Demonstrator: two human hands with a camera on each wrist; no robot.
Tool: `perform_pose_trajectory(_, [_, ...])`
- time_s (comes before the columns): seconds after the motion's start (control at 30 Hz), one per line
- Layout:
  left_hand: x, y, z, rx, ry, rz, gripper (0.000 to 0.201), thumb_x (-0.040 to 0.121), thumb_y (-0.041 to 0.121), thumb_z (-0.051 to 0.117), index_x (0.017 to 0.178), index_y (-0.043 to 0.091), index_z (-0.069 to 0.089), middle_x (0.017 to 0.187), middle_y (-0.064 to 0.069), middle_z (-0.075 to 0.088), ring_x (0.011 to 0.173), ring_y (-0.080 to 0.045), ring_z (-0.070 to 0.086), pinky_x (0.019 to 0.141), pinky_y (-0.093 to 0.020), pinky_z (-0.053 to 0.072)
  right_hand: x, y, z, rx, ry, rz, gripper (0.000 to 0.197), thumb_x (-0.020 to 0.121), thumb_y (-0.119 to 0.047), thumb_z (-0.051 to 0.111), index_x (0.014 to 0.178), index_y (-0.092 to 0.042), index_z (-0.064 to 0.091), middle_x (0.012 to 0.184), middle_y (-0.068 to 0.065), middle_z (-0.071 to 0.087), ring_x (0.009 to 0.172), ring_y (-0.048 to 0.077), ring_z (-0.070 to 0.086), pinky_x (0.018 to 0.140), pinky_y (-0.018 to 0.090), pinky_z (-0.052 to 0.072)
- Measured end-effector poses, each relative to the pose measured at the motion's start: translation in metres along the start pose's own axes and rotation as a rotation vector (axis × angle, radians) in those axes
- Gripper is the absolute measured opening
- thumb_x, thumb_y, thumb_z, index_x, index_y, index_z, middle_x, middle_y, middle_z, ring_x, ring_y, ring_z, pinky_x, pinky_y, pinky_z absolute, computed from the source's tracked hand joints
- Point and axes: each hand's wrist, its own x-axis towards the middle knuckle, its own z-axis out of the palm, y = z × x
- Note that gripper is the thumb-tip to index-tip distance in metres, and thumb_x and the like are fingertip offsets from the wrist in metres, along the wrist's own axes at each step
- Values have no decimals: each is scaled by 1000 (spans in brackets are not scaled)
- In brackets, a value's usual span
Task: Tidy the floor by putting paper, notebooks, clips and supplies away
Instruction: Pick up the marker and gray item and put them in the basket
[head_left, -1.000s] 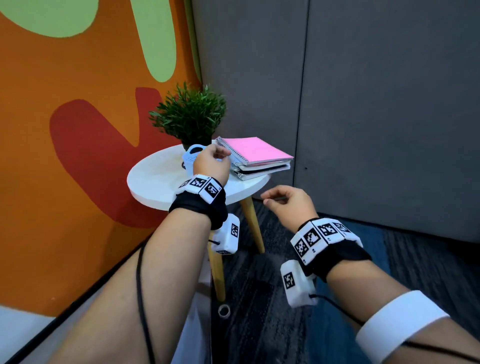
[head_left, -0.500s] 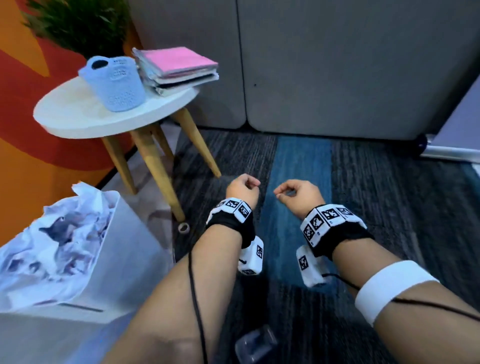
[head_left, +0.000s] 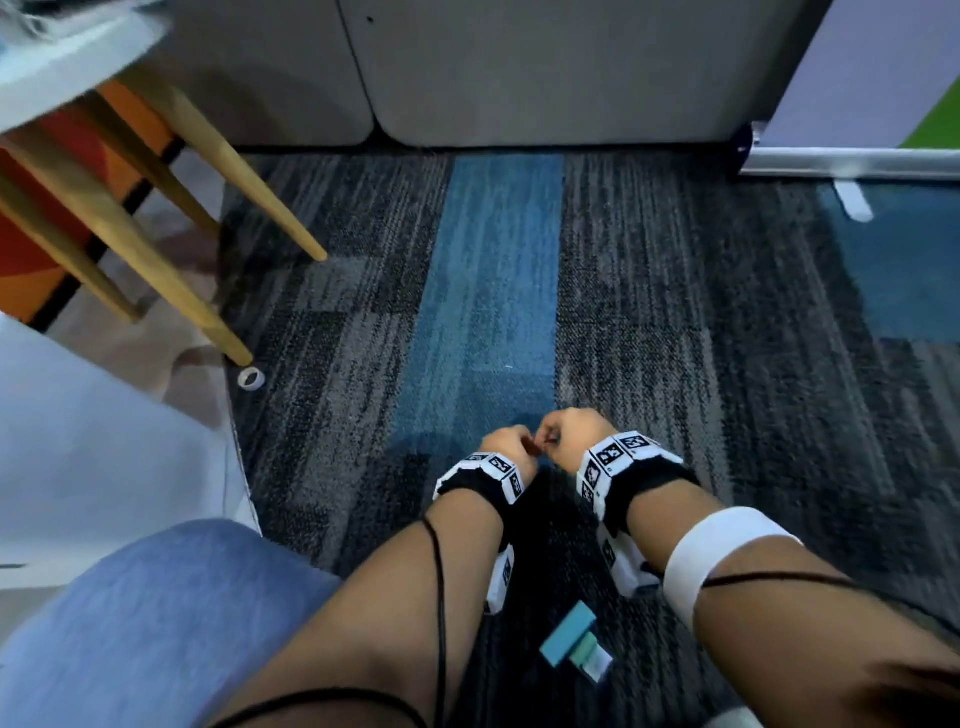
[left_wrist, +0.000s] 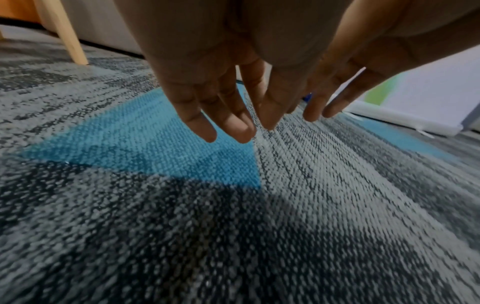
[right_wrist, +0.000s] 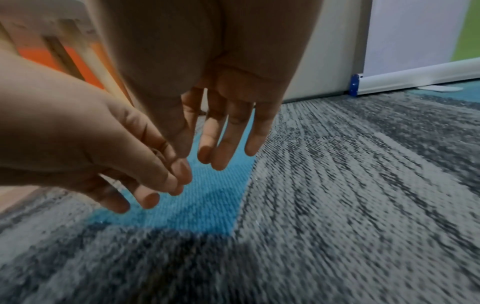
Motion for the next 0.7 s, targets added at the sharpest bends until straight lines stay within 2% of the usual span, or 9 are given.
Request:
perform_pose_trajectory(0.07, [-1,2,12,31,-46,11,15,87,12,55,96,14,67,109,-11,68,104,-28,62,85,-29,47,-6,19,6,-59,-55,22,22,85,-15,55,101,-20,69,107,8,69,103,27,63,86,30,49])
perform_pose_trajectory(0.13, [-6,1,28,86,-154,22,16,85,10,54,90,21,64,107,-9,68,102,-28,62,85,-29,47,-14,37,15,-122,-130,61,23,87,-17,53,106,-17,67,112,13,67,106,29,62,86,32,48])
perform_pose_trajectory(0.2, [-12,-5,43,164,-252,40,15,84,11,55,93,19,64,108,-8,68,102,-27,62,86,-29,47,-22,52,25,-157,-220,97,24,88,-18,52,107,-14,66,113,14,66,107,30,62,87,33,49])
perform_pose_trajectory(0.27, [-21,-8,59,233,-336,55,16,82,18,61,98,15,63,108,-9,67,102,-28,62,84,-30,48,-30,65,37,-159,-294,141,22,86,-18,54,104,-16,68,111,12,67,105,30,63,87,34,50])
perform_pose_trajectory(0.4, [-39,-6,84,385,-485,111,44,78,39,69,108,11,55,111,-10,61,100,-31,59,79,-34,47,-43,75,50,-189,-398,160,22,80,-19,59,100,-21,68,111,8,67,104,28,63,92,35,52])
perform_pose_trajectory(0.5, [-49,-5,98,447,-529,168,57,72,44,72,115,12,51,114,-9,60,100,-30,59,82,-35,50,-48,77,58,-202,-425,146,20,78,-17,61,97,-22,68,109,7,68,104,27,63,91,32,51])
perform_pose_trajectory(0.6, [-56,-6,108,541,-533,164,73,71,50,69,129,14,44,121,-9,57,105,-34,59,88,-49,52,-48,77,64,-223,-447,141,20,79,-15,60,98,-19,67,109,9,68,102,28,63,90,33,52])
perform_pose_trajectory(0.7, [-61,-5,115,610,-537,172,72,78,43,68,135,12,37,128,-11,55,114,-36,57,90,-57,49,-49,79,66,-242,-464,122,25,79,-14,59,102,-15,66,110,11,68,103,29,64,90,34,53])
